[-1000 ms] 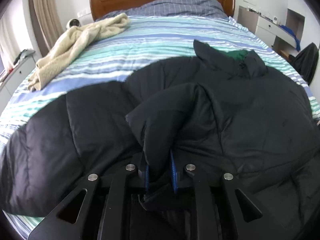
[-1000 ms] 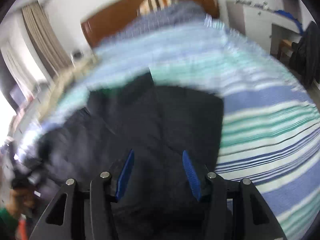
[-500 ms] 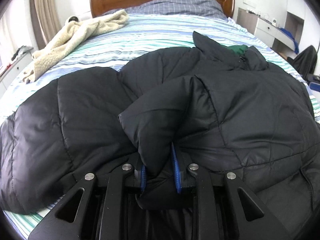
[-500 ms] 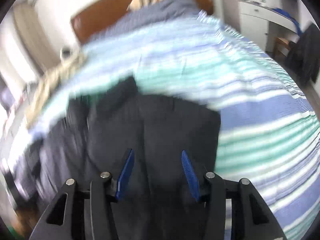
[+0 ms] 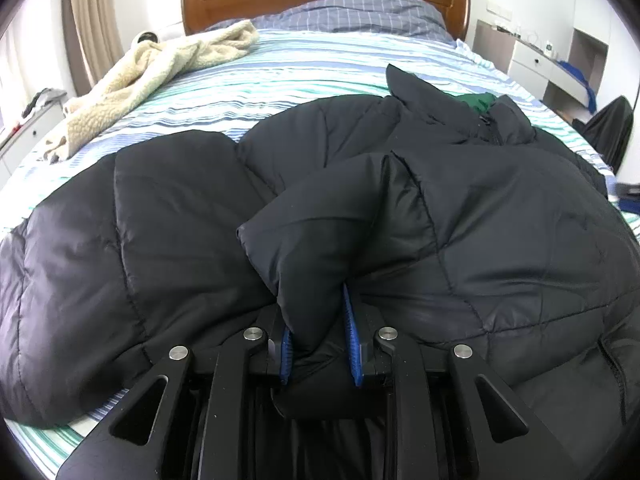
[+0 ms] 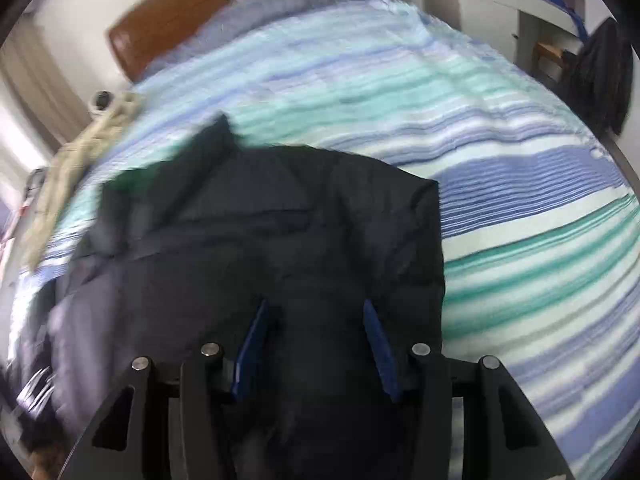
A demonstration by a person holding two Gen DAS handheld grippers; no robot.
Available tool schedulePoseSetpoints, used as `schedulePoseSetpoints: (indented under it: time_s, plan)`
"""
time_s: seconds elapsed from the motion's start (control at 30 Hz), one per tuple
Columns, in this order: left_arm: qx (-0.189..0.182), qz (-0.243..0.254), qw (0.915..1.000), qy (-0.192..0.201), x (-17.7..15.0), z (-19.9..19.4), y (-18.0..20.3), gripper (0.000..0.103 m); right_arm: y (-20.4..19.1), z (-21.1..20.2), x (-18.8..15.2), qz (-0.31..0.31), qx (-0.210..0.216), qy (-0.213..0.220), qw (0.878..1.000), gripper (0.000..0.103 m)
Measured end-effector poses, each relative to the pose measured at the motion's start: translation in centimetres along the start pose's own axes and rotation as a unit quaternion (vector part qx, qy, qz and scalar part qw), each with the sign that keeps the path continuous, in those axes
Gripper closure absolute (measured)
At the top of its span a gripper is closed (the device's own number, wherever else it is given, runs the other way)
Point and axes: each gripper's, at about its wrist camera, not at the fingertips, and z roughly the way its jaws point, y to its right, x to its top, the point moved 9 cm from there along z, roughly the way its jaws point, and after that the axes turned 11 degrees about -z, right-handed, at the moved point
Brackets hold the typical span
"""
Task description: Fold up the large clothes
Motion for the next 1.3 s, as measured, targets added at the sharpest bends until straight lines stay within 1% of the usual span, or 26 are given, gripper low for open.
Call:
schedulePoseSetpoints:
  time_s: [0.03, 0.07, 0.1, 0.13, 0.17, 0.2, 0.23, 0.27, 0.3, 0.37, 0.43, 0.5, 0.53, 0.57, 0.6, 0.63, 0.67, 0.7, 0.77, 0.83, 0.97, 1.03, 1.13, 1.2, 1.27, 1.3]
  plan:
    - [0.0, 0.0, 1.0, 0.0, 0.0, 0.0, 0.0, 0.082, -1.2, -1.8, -0.6, 0.002, 0.026, 0.012, 1.0, 0.053]
    - [0.0, 0.0, 1.0, 0.0, 0.0, 0.0, 0.0, 0.082, -1.9, -2.6, -1.2, 0.003, 0.042, 0.015, 0.999, 0.052]
    - [0.001, 0.001, 1.0, 0.0, 0.0, 0.0, 0.0, 0.082, -3.0, -3.1, -2.3, 0.001, 0.058, 0.009, 0.998, 0.052]
    - [0.002, 0.002, 1.0, 0.0, 0.0, 0.0, 0.0, 0.082, -3.6, -2.8, -3.3, -0.002, 0.061, -0.004, 0.998, 0.052]
    - [0.005, 0.004, 1.0, 0.0, 0.0, 0.0, 0.0, 0.082, -3.8, -1.8, -4.6, -0.008, 0.055, -0.025, 0.998, 0.052]
    - [0.007, 0.006, 1.0, 0.0, 0.0, 0.0, 0.1, 0.082, -3.5, -0.2, -6.0, -0.015, 0.039, -0.054, 0.998, 0.052]
    - [0.011, 0.009, 0.9999, 0.001, 0.0, 0.0, 0.2, 0.082, -3.3, 1.0, -7.0, -0.015, 0.036, -0.067, 0.997, 0.053]
    - [0.014, 0.012, 0.9998, 0.0, 0.0, 0.0, 0.3, 0.082, -3.3, 1.8, -7.4, -0.014, 0.034, -0.054, 0.998, 0.053]
    - [0.018, 0.015, 0.9997, 0.0, 0.0, 0.0, 0.3, 0.082, -3.4, 2.0, -7.4, -0.026, 0.023, -0.046, 0.998, 0.053]
    - [0.025, 0.021, 0.9995, -0.002, 0.0, 0.0, 0.4, 0.081, -3.6, 2.0, -7.3, -0.039, 0.001, -0.05, 0.998, 0.053]
    - [0.039, 0.028, 0.9988, -0.004, 0.0, -0.1, 0.4, 0.078, -3.5, 1.5, -7.0, -0.038, -0.015, -0.054, 0.998, 0.053]
    - [0.056, 0.035, 0.9978, -0.008, 0.1, -0.6, 0.3, 0.074, -3.1, -0.6, -6.9, -0.021, -0.018, -0.036, 0.999, 0.052]
    - [0.065, 0.036, 0.9972, -0.01, 0.0, -1.1, 0.2, 0.065, -3.3, -2.0, -7.1, -0.014, -0.015, -0.025, 0.999, 0.051]
    - [0.073, 0.034, 0.9967, -0.011, -0.2, -1.5, -0.1, 0.048, -3.6, -3.0, -7.2, -0.01, -0.011, -0.016, 1.0, 0.042]
    - [0.081, 0.03, 0.9962, -0.011, -0.4, -2.4, -0.5, 0.039, -3.9, -4.7, -7.6, -0.009, -0.007, -0.004, 1.0, 0.02]
    - [0.081, 0.024, 0.9964, -0.008, -0.6, -3.5, -0.9, 0.022, -4.0, -6.3, -8.0, -0.009, -0.008, 0.009, 1.0, 0.014]
    - [0.078, 0.017, 0.9968, -0.001, -0.9, -4.9, -1.4, 0.012, -4.0, -8.0, -8.4, -0.009, -0.012, 0.025, 1.0, 0.011]
    - [0.07, 0.011, 0.9975, 0.003, -1.2, -6.2, -1.8, 0.01, -4.0, -9.3, -8.9, -0.011, -0.015, 0.035, 0.999, 0.011]
    - [0.05, 0.004, 0.9987, 0.006, -1.7, -8.3, -2.3, 0.008, -4.3, -12.4, -10.4, -0.012, -0.023, 0.054, 0.998, 0.011]
    - [0.04, 0.001, 0.9991, 0.011, -2.1, -11.1, -3.1, 0.008, -4.7, -14.8, -11.9, -0.013, -0.022, 0.07, 0.997, 0.011]
    - [0.047, 0.006, 0.9984, 0.032, -2.2, -15.0, -4.4, 0.003, -6.4, -17.7, -15.7, -0.033, -0.029, 0.083, 0.996, 0.011]
    - [0.054, -0.001, 0.9975, 0.046, -2.0, -16.8, -5.9, 0.003, -8.2, -18.0, -17.2, -0.05, -0.03, 0.084, 0.995, 0.011]
    - [0.07, -0.019, 0.9959, 0.054, -1.7, -17.3, -8.6, 0.002, -9.7, -18.6, -19.7, -0.074, -0.02, 0.072, 0.994, 0.011]
    - [0.087, -0.041, 0.9942, 0.049, -1.9, -16.8, -11.0, 0.002, -10.9, -18.9, -21.1, -0.089, -0.01, 0.067, 0.994, 0.011]
    - [0.091, -0.076, 0.9922, 0.039, -2.5, -16.3, -13.5, 0.002, -11.5, -19.3, -22.1, -0.099, -0.006, 0.063, 0.993, 0.011]
    - [0.089, -0.11, 0.9895, 0.031, -2.8, -15.6, -15.3, 0.002, -11.8, -19.3, -22.3, -0.103, -0.004, 0.06, 0.993, 0.011]
